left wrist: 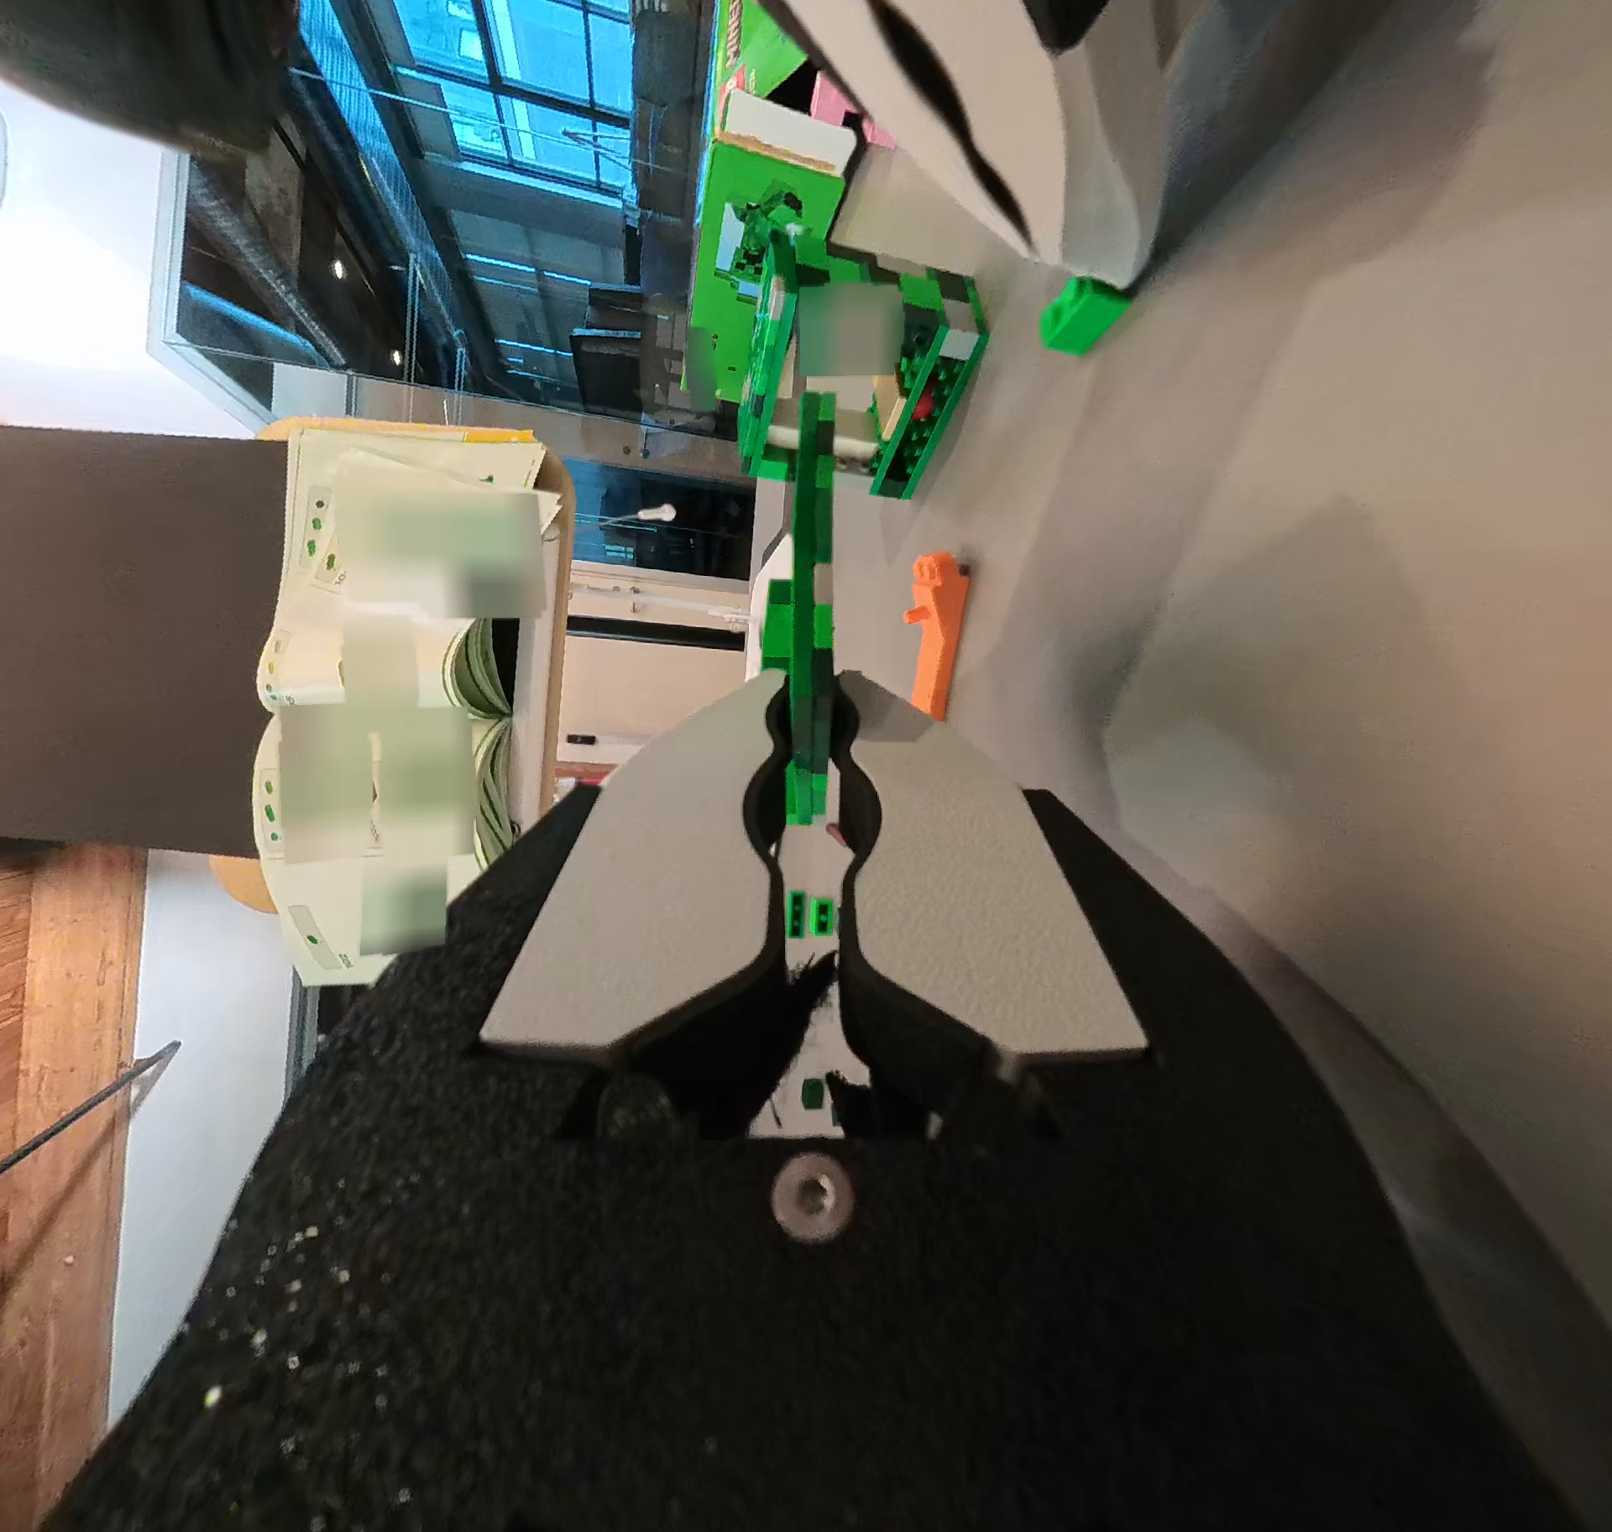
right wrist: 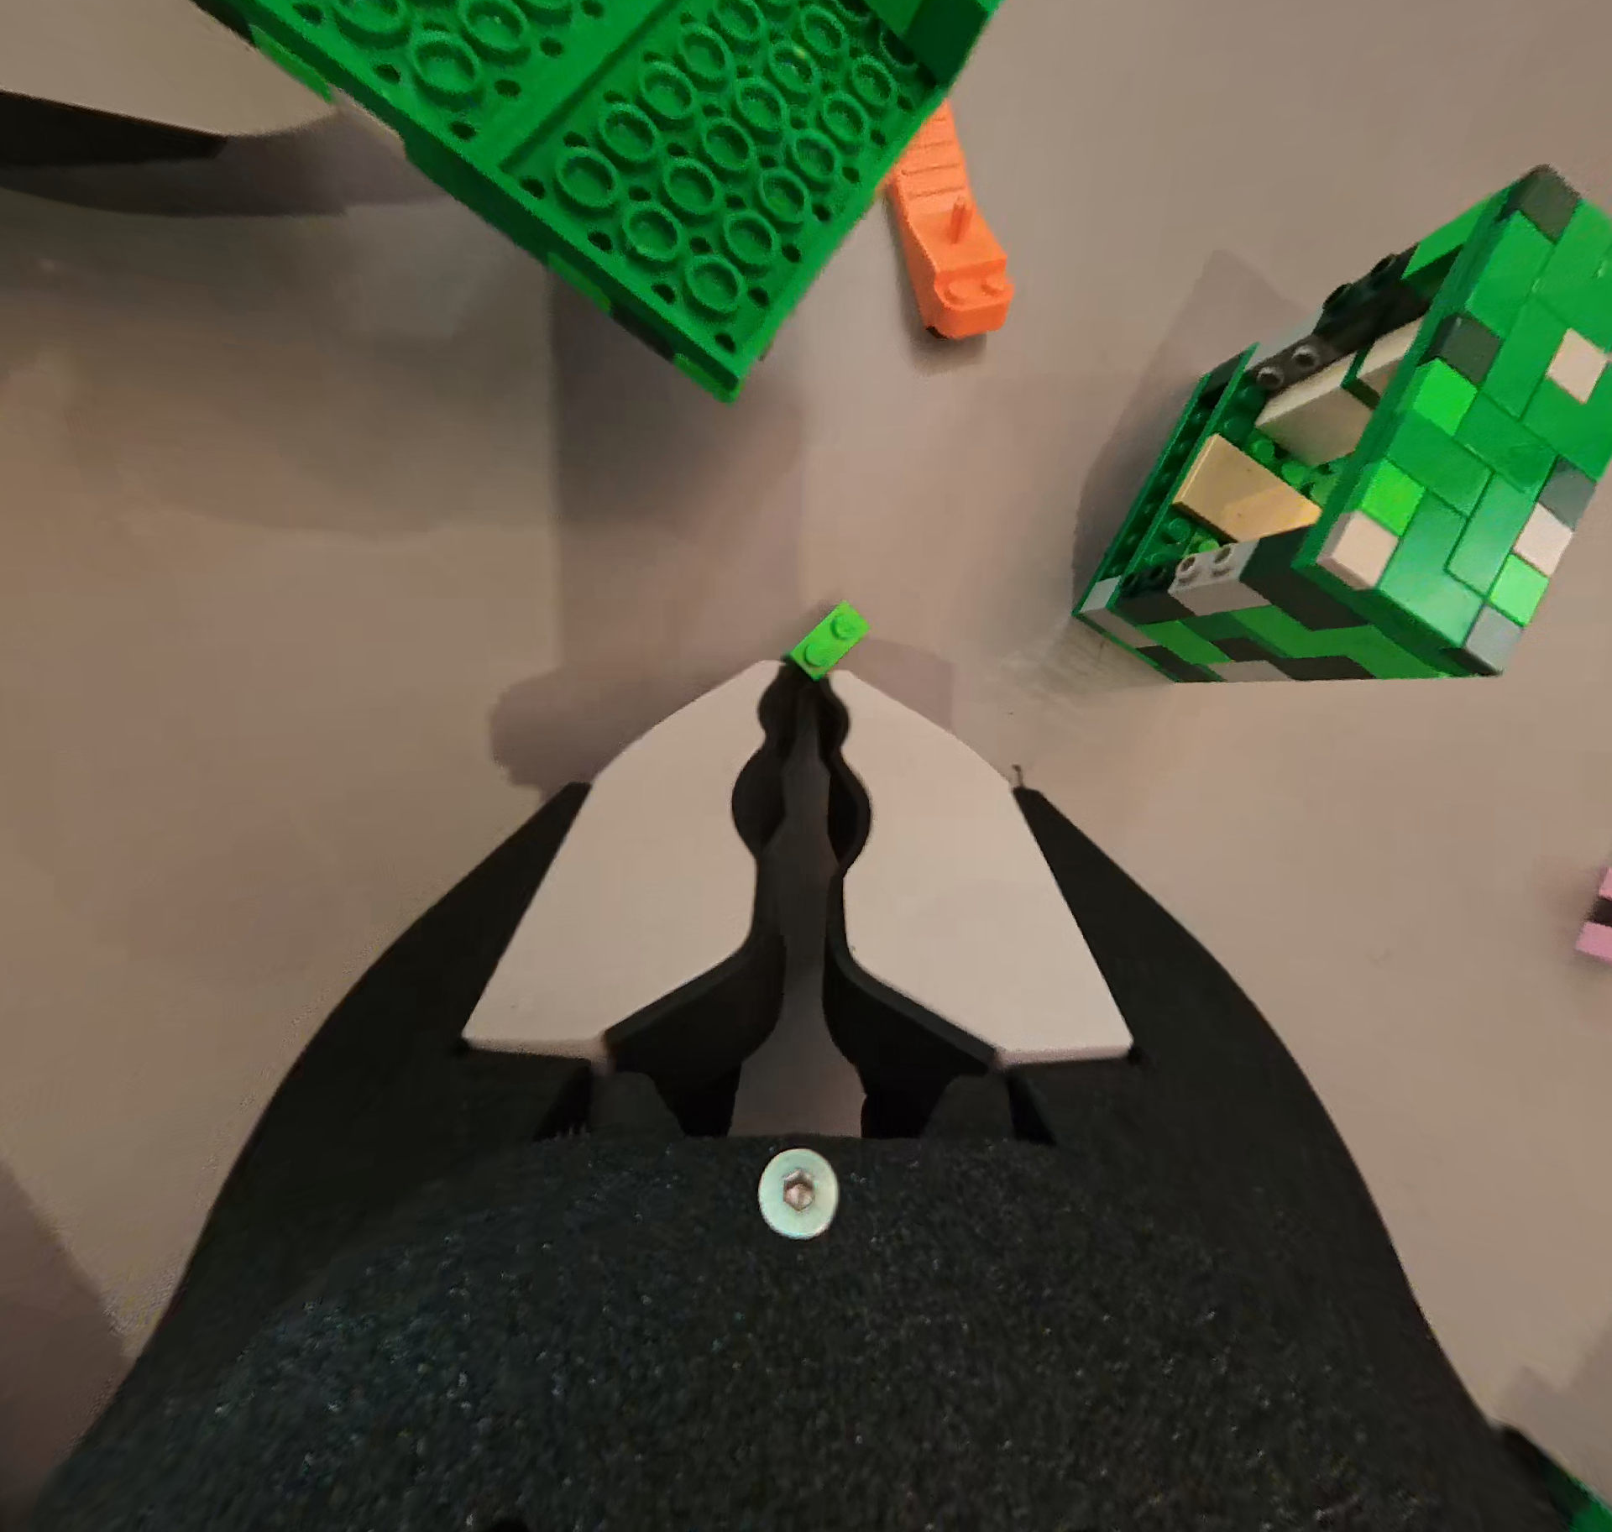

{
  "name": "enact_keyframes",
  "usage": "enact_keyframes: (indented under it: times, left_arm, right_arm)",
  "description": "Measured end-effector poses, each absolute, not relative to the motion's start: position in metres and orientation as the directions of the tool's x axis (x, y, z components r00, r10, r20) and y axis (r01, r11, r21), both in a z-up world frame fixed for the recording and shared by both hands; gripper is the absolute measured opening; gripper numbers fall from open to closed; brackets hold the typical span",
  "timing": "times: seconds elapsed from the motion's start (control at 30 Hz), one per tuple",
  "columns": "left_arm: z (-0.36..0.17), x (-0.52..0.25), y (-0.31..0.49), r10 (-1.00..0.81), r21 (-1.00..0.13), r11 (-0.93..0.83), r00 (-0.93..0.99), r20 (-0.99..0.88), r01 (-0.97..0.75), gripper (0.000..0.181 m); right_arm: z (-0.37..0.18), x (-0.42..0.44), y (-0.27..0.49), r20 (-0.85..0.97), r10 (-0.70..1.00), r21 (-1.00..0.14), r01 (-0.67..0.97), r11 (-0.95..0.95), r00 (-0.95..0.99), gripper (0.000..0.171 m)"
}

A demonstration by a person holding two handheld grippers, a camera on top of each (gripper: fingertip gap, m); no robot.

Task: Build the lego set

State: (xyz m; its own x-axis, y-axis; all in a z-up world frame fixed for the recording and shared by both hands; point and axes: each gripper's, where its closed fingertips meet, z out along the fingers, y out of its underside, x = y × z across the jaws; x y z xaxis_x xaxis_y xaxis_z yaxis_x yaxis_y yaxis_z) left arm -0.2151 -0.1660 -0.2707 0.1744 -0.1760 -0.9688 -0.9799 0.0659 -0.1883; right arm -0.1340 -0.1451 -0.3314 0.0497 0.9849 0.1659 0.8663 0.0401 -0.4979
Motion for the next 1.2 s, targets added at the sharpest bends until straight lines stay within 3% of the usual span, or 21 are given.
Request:
enact_keyframes:
  times: [0.27,0.33,0.5,0.73,0.87,1.0,1.2]
  left_arm:
    - [-0.281,-0.205,-0.165,-0.201,-0.103,0.079,0.085,-0.976,-0.992,0.006]
    - [-0.281,-0.206,-0.165,-0.201,-0.106,0.075,0.089,-0.976,-0.992,0.006]
    - [-0.283,-0.207,-0.164,-0.217,-0.116,0.068,0.099,-0.971,-0.991,0.006]
    - [-0.284,-0.209,-0.165,-0.228,-0.116,0.061,0.099,-0.968,-0.991,0.006]
    - [-0.286,-0.211,-0.164,-0.236,-0.119,0.052,0.103,-0.966,-0.992,0.006]
    - [-0.287,-0.21,-0.164,-0.244,-0.119,0.054,0.102,-0.964,-0.991,0.006]
    - [-0.289,-0.21,-0.165,-0.251,-0.116,0.053,0.1,-0.963,-0.992,0.006]
  right_arm:
    - [-0.326,-0.133,-0.147,0.221,0.973,-0.512,0.841,0.176,-0.069,0.0]
    - [-0.321,-0.133,-0.139,0.23,0.972,-0.544,0.821,0.174,-0.053,0.014]
    - [-0.328,-0.128,-0.135,-0.04,0.991,-0.58,0.805,-0.126,0.127,0.025]
    - [-0.331,-0.14,-0.135,0.052,0.992,-0.611,0.79,-0.057,0.112,0.028]
    - [-0.33,-0.151,-0.138,0.156,0.987,-0.631,0.772,0.074,0.033,0.014]
    - [-0.331,-0.152,-0.141,0.149,0.988,-0.641,0.765,0.067,0.039,0.008]
    - [-0.33,-0.142,-0.138,0.146,0.989,-0.635,0.77,0.067,0.034,0.024]
